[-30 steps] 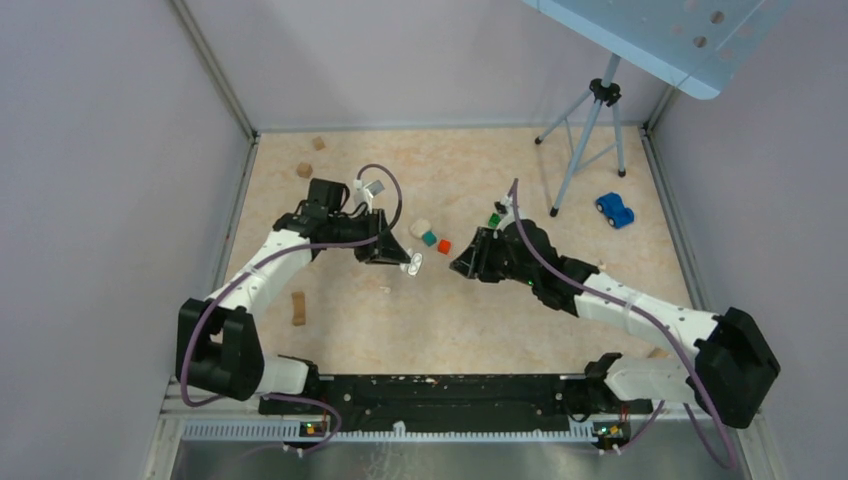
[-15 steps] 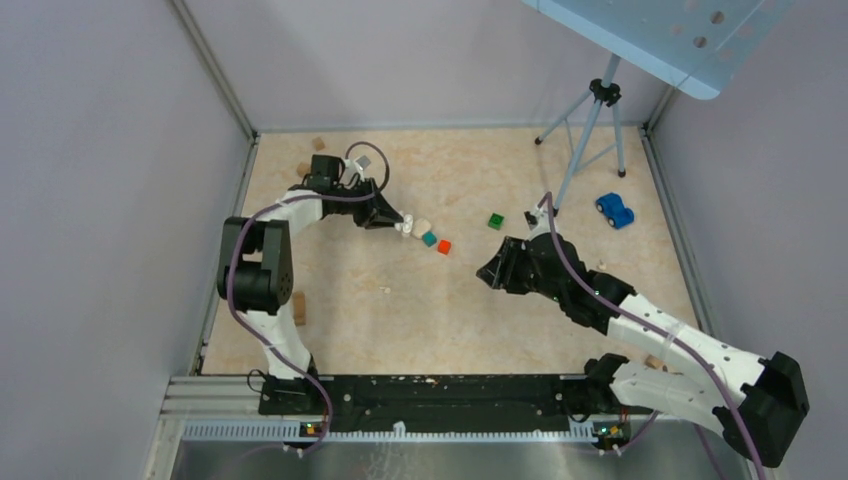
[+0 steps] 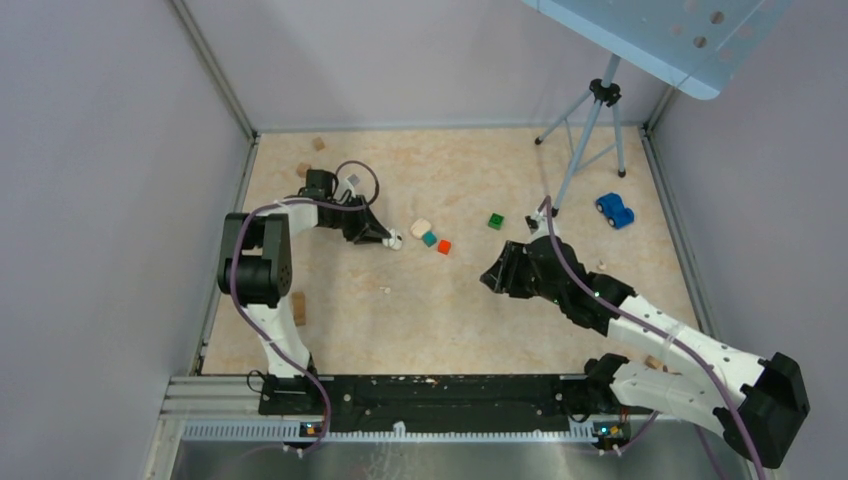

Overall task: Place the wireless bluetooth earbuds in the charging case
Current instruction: Place the charging case with the earbuds at the center of the board.

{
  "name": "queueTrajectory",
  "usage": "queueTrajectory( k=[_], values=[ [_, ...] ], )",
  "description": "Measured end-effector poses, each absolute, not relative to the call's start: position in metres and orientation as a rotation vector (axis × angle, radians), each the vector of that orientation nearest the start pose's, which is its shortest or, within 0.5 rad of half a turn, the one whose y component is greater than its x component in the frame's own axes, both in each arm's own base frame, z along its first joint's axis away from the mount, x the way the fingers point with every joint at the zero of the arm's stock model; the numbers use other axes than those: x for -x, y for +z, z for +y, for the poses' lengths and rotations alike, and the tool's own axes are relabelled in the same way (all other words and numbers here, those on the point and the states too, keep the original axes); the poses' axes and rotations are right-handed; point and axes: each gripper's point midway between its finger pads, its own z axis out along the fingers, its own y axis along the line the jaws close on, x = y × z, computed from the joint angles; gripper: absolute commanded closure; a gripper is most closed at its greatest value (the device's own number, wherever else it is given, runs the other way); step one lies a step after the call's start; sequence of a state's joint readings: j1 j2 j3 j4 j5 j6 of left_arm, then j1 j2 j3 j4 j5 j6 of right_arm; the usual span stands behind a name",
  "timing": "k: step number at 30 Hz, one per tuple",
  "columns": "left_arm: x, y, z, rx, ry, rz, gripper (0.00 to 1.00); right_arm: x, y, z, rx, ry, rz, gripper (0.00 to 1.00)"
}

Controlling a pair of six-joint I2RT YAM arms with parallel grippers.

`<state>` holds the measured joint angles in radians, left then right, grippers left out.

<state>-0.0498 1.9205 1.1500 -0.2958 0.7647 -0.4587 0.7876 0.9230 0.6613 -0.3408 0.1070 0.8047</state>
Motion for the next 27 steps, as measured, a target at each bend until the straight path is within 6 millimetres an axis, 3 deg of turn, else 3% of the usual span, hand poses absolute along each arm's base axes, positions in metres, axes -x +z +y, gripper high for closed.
queueTrajectory(
  k=[2, 7, 9, 13, 20, 23, 27],
  values=[
    [-0.379, 0.05, -0.152, 0.259, -1.164, 2.611, 0.8, -0.207, 0.151, 0.223, -0.084, 0.768, 2.283, 0.54],
    [-0.379, 0.049, -0.146, 0.24, -1.084, 2.621, 0.41, -0.207, 0.148, 0.223, -0.079, 0.758, 2.292, 0.53],
    [-0.378, 0.05, -0.14, 0.243, -1.017, 2.631, 0.32, -0.207, 0.148, 0.223, -0.073, 0.755, 2.291, 0.52],
    [-0.375, 0.066, -0.128, 0.23, -0.903, 2.625, 0.28, -0.208, 0.145, 0.223, -0.057, 0.741, 2.297, 0.5],
    [-0.361, 0.143, -0.109, 0.164, -0.731, 2.475, 0.27, -0.212, 0.129, 0.23, 0.069, 0.646, 2.351, 0.46],
    [-0.337, 0.174, -0.102, 0.143, -0.674, 2.391, 0.26, -0.221, 0.139, 0.247, 0.175, 0.616, 2.331, 0.45],
    [-0.294, 0.175, -0.093, 0.174, -0.612, 2.39, 0.23, -0.251, 0.154, 0.277, 0.292, 0.55, 2.282, 0.41]
  ],
)
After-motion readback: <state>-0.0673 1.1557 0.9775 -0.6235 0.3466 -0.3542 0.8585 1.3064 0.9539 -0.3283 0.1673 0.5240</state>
